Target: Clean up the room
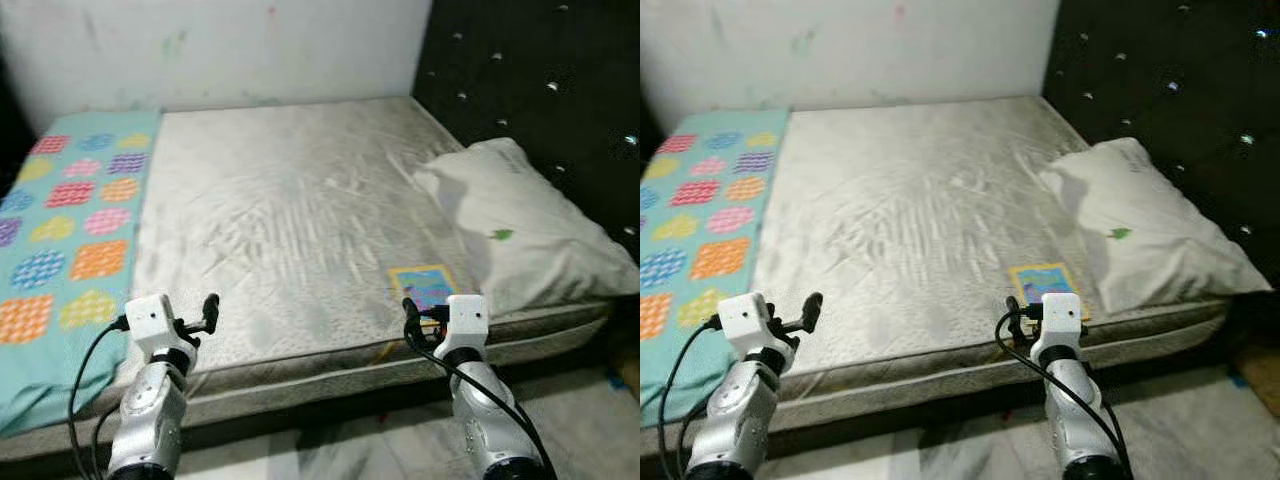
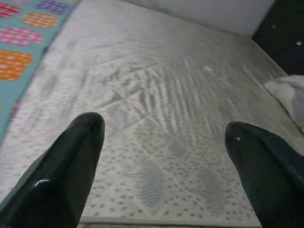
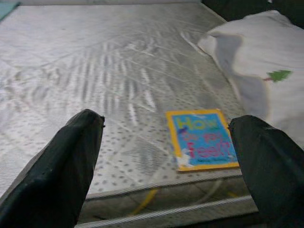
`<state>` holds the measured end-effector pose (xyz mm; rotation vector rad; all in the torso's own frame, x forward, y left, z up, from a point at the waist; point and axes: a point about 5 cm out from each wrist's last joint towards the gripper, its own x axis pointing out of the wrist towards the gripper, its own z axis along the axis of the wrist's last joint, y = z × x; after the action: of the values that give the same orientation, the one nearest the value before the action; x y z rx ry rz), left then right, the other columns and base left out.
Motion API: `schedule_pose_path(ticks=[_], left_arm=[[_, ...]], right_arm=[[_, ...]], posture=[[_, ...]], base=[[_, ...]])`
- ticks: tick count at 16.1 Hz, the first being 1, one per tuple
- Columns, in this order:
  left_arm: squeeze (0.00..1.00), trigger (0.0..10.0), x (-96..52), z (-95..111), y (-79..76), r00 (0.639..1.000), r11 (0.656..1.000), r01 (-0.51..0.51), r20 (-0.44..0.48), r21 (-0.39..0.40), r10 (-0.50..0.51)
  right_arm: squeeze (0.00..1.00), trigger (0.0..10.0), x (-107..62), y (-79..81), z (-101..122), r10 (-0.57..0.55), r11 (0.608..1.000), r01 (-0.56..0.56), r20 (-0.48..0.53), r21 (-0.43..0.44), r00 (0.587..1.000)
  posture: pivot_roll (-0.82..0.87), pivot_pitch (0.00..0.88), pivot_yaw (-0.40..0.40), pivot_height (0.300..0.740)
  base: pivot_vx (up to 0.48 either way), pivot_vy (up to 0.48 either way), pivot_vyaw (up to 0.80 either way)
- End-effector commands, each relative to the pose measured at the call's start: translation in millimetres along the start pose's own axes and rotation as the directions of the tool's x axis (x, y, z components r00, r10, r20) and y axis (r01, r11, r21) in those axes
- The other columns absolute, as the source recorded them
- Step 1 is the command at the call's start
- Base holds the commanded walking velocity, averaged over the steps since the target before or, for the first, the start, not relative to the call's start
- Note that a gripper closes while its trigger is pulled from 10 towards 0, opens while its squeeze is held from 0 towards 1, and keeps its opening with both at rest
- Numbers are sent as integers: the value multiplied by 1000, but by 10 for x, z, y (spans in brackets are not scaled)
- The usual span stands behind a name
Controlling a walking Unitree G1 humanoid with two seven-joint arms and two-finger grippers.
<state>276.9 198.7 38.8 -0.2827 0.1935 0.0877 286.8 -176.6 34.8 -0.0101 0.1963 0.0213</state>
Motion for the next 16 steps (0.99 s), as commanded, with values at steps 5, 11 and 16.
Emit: schedule_pose_path(ticks=[5, 11, 16], left_arm=[[0, 10000, 14, 45, 12, 1000, 1000, 6, 12, 5, -7], [0, 10000, 18, 52, 18, 1000, 1000, 0, 14, -2, 0], [0, 10000, 22, 44, 25, 1000, 1000, -8, 9, -8, 8]], right_arm=[[0, 10000, 34, 23, 46, 6, 1000, -6, 9, 4, 1000], [0, 10000, 44, 19, 46, 5, 1000, -5, 4, 14, 1000], [0, 10000, 50, 26, 52, 14, 1000, -14, 5, -8, 1000]], posture=[[-131, 0, 3, 740], [-127, 0, 2, 740], [-126, 0, 1, 740]], base=[[424, 0, 0], [165, 0, 0], [0, 0, 129]])
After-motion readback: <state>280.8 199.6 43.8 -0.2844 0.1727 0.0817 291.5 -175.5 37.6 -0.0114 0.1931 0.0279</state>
